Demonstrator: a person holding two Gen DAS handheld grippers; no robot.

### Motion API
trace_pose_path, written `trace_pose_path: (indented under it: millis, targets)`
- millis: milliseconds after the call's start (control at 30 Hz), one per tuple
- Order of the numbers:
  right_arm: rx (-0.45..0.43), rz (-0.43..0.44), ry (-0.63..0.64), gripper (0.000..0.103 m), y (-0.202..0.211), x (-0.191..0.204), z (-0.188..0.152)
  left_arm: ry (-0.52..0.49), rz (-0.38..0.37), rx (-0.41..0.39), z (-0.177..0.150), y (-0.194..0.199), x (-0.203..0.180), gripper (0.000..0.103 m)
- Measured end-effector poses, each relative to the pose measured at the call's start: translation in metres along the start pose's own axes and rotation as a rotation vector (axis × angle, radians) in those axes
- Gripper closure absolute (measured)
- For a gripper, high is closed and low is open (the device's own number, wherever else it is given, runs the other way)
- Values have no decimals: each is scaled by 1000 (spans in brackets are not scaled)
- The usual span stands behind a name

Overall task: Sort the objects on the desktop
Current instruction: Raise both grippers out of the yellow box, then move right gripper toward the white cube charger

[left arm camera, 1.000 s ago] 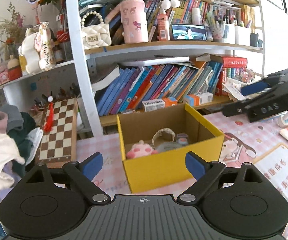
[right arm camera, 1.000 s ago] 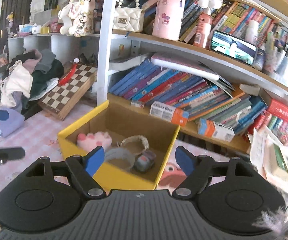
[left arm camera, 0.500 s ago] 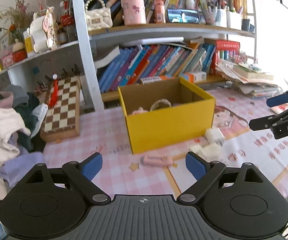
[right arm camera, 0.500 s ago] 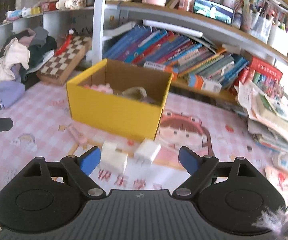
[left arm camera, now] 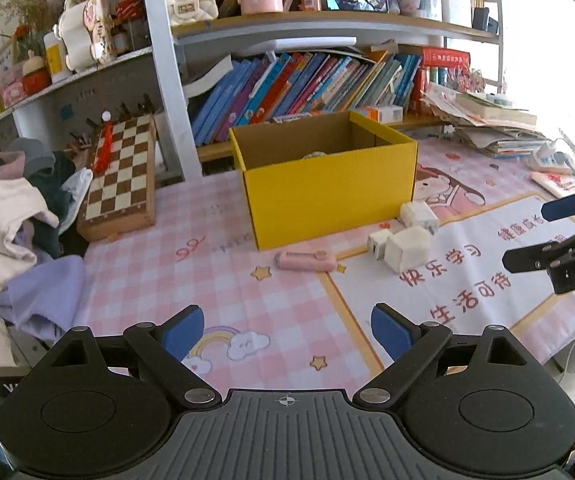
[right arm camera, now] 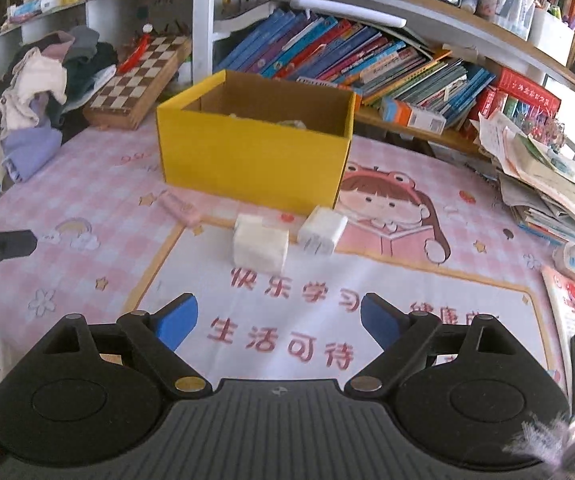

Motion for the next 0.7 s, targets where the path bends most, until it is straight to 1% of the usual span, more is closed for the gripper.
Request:
trace_pose_path:
  millis: [133,433,700]
  targets:
    - [25,10,3,14,0,8,-10,1,-9,21,-8,-2,-3,6]
    - [63,34,36,13,1,27,-27,-20,-53,60,-19,-8,-17,6]
    - [94,54,35,13,-2,36,-35,-32,-85,100,-28,-15,-28,6]
Point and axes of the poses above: each gripper's, at about its wrist camera, not at the fingertips, and y roughly against the way its jaws point, x to its left, z to its top, the point moved 8 cm from there along -y, roughly the way its jaws point, and after that the axes turned 11 degrees about -z, right-handed, at the moved point
